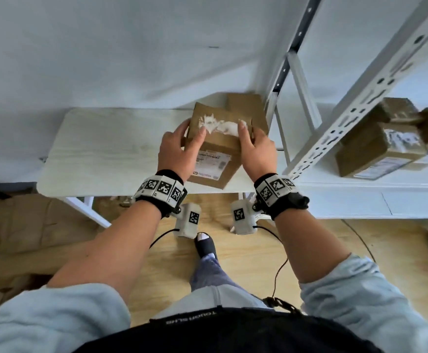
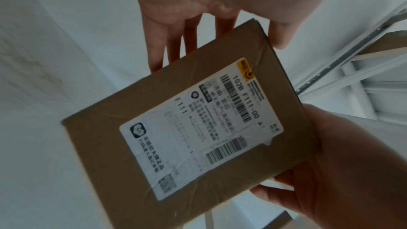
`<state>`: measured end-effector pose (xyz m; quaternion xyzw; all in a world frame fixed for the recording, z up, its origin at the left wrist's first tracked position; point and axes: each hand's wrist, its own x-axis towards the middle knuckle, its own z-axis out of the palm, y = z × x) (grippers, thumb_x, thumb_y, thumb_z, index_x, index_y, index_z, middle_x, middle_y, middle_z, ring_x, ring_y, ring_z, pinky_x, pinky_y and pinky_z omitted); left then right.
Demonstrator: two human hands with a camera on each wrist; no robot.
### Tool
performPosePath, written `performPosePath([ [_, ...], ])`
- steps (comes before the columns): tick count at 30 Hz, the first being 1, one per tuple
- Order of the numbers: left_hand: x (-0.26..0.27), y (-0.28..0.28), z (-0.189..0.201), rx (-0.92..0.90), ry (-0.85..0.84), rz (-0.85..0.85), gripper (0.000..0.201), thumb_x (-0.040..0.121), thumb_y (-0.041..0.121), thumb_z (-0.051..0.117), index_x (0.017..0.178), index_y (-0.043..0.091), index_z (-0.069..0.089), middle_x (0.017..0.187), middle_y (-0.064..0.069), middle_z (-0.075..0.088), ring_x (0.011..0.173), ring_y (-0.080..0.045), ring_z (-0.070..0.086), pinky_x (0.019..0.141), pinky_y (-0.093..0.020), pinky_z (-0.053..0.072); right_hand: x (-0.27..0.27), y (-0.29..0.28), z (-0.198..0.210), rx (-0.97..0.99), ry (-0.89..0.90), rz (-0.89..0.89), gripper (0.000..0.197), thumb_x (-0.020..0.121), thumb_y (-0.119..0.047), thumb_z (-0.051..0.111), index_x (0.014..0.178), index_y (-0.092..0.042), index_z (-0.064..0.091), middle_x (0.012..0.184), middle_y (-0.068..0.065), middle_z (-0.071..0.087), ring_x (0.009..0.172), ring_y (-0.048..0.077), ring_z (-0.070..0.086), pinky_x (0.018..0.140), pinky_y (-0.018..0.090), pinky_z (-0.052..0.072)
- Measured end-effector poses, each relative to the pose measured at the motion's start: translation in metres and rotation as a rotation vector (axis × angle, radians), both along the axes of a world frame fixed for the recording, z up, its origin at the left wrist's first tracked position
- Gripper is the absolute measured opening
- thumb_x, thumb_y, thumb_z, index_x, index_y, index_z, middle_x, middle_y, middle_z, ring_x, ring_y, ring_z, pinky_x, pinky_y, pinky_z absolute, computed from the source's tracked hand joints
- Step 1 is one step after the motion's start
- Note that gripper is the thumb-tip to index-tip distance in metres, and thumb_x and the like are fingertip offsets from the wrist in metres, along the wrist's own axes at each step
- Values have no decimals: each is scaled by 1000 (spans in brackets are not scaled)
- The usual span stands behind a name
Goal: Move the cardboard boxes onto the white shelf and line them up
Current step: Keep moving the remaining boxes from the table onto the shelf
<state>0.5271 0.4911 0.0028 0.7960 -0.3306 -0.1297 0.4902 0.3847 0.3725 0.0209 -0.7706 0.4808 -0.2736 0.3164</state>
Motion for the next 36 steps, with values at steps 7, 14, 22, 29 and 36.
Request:
performPosePath([
  [7, -60, 21, 19, 93, -67, -95, 63, 80, 87, 34, 113, 43, 66, 96, 6, 67, 89, -13, 63, 83, -34, 51, -72, 28, 11, 64, 83, -61, 61, 92, -69, 34, 96, -16, 63, 89, 6, 67, 84, 25, 62, 76, 36, 51],
  [14, -112, 10, 22, 111, -61, -241, 76, 72, 87, 48, 123, 34, 65, 111, 7, 67, 103, -10, 60, 91, -36, 51, -133, 19, 12, 124, 91, -159, 47, 91, -60, 47, 92, -17, 67, 89, 4, 67, 86, 27, 62, 78, 36, 52],
  [22, -204, -47, 13, 117, -52, -446, 60, 76, 72, 64, 116, 26, 63, 116, 7, 64, 107, -10, 58, 90, -27, 45, -234, -34, -5, 145, 54, -381, 44, 84, -60, 54, 74, -20, 70, 73, -2, 69, 74, 20, 65, 61, 31, 48],
  [29, -283, -127, 15, 146, -156, -569, 82, 85, 62, 62, 148, 16, 35, 148, -3, 38, 125, -20, 51, 95, -23, 36, -302, -99, -6, 76, -45, -539, 48, 88, -59, 53, 63, -19, 51, 59, -6, 52, 61, 19, 50, 58, 30, 35],
  [36, -308, -203, 20, 157, -126, -418, 98, 93, 57, 52, 157, 14, -9, 164, -7, 6, 137, -34, 43, 104, -44, 46, -281, -185, 17, -64, 35, -348, 36, 98, -48, 48, 83, -17, 58, 70, 0, 59, 68, 23, 53, 61, 31, 34],
])
